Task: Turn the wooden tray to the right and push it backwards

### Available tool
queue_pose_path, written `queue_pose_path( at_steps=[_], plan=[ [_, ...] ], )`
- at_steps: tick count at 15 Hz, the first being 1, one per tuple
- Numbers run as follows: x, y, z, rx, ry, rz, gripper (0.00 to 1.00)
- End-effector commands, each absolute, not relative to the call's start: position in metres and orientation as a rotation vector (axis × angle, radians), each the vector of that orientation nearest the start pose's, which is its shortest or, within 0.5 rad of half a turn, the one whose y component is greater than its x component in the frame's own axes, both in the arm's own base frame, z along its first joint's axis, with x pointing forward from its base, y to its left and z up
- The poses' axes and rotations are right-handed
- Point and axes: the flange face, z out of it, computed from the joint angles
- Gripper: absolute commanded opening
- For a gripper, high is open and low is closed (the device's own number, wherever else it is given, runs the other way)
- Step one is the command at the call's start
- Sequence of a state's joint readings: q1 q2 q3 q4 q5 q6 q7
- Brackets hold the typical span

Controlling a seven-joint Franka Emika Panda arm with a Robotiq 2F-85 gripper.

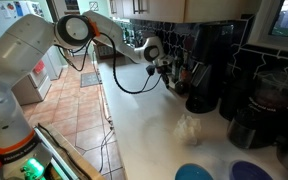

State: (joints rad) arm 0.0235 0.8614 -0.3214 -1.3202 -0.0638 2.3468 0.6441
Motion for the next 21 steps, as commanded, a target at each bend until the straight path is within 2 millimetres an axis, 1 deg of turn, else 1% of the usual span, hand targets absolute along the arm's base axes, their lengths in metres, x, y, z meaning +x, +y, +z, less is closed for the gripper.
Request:
queue_pose_path(
  at_steps=[1,10,21],
  plan=[
    [0.736,-0.179,0.22,-3.111,1.285,-0.506,0.01],
    [0.734,-0.175,0.21,-3.058,1.255,-0.701,0.01],
    [0.733,-0.175,0.197,-3.206,1.178,-0.883,0.01]
  ],
)
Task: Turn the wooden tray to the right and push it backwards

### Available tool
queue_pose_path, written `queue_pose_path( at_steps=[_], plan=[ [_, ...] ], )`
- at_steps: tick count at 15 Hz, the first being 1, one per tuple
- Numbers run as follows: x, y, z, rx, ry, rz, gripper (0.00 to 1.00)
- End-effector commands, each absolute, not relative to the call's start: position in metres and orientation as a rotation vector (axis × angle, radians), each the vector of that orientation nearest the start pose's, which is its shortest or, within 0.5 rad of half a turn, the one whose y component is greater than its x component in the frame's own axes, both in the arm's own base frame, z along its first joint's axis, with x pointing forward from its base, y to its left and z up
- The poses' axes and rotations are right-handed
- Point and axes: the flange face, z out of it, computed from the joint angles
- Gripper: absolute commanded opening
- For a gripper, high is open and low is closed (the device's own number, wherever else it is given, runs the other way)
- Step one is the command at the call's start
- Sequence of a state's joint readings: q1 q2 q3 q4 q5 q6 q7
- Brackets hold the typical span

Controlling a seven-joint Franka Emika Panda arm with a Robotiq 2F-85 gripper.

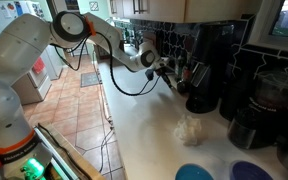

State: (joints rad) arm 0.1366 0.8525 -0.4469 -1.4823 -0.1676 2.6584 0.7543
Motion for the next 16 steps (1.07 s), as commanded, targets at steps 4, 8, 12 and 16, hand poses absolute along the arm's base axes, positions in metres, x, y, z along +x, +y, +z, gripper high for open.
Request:
queue_pose_path(
  at_steps=[4,8,12,16],
  plan=[
    [0.734,-0.175,0.192,-3.234,1.158,-0.933,0.01],
    [0.726,-0.162,0.195,-3.199,1.171,-0.764,0.01],
    [0.715,-0.15,0.217,-3.15,1.056,-0.62,0.02],
    [0.696,-0.149,0.237,-3.083,0.963,-0.543,0.02]
  ],
)
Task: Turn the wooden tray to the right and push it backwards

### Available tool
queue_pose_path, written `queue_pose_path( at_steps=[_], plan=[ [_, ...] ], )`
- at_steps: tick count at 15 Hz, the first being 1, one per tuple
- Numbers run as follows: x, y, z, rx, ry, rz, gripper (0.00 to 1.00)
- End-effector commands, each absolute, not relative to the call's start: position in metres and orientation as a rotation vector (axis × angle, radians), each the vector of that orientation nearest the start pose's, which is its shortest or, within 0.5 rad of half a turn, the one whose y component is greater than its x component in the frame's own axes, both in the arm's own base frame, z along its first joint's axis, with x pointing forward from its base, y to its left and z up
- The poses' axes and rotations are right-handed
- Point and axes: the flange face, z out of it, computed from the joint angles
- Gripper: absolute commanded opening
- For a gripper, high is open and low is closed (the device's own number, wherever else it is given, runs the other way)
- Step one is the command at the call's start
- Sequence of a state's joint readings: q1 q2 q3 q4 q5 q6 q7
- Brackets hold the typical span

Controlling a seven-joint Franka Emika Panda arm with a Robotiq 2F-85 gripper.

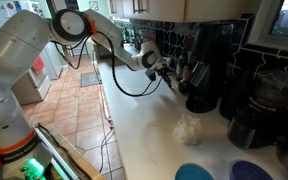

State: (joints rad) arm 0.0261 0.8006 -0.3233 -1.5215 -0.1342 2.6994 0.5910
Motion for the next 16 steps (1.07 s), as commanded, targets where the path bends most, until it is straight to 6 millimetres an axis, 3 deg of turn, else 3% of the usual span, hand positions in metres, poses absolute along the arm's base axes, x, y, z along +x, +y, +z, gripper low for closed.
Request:
queue_pose_path(
  at_steps=[1,6,12,13,14,16],
  plan=[
    [0.69,-0.147,0.24,-3.067,0.943,-0.517,0.03],
    [0.64,-0.123,0.25,-2.984,0.829,-0.364,0.03],
    [0.555,-0.104,0.276,-2.859,0.777,-0.22,0.04],
    [0.543,-0.104,0.285,-2.857,0.772,-0.205,0.07],
    [0.532,-0.103,0.3,-2.866,0.763,-0.208,0.31],
    [0.517,-0.102,0.33,-2.883,0.751,-0.171,0.34]
  ],
)
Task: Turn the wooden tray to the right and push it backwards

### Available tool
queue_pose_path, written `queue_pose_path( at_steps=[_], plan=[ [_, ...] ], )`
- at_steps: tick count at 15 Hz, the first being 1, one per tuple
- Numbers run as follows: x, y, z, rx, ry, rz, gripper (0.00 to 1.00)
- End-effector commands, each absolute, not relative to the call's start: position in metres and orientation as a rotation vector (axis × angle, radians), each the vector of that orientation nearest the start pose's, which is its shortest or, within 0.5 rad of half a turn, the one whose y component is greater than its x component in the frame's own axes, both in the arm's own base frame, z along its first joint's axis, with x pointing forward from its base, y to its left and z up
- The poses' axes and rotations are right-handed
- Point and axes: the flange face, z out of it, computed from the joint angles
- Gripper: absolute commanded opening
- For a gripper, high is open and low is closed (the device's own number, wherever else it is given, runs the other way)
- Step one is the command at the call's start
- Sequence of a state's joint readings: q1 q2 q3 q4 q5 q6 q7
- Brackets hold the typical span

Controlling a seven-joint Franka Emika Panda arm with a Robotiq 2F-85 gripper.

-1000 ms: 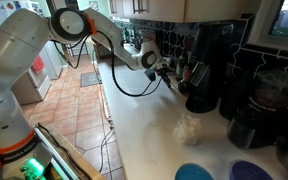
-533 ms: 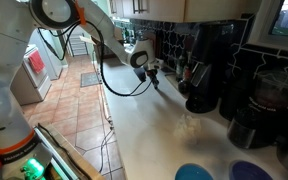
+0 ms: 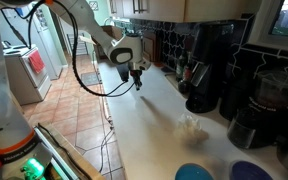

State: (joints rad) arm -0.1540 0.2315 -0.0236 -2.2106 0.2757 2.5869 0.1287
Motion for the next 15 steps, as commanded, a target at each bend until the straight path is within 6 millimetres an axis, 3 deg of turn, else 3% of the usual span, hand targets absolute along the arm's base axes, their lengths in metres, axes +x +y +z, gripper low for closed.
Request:
queue_pose_path(
  at_steps=[1,6,9,12,14,15],
  plan=[
    [0.512,-0.101,0.349,-2.906,0.752,-0.154,0.42],
    [0.488,-0.079,0.437,-3.088,0.729,0.015,0.79],
    [0.469,-0.064,0.481,-3.17,0.684,0.049,0.99],
    [0.45,-0.052,0.514,-3.203,0.636,0.013,1.0],
    [0.436,-0.046,0.528,-3.204,0.696,-0.101,1.0],
    [0.432,-0.036,0.533,-3.208,0.606,-0.173,1.0]
  ],
)
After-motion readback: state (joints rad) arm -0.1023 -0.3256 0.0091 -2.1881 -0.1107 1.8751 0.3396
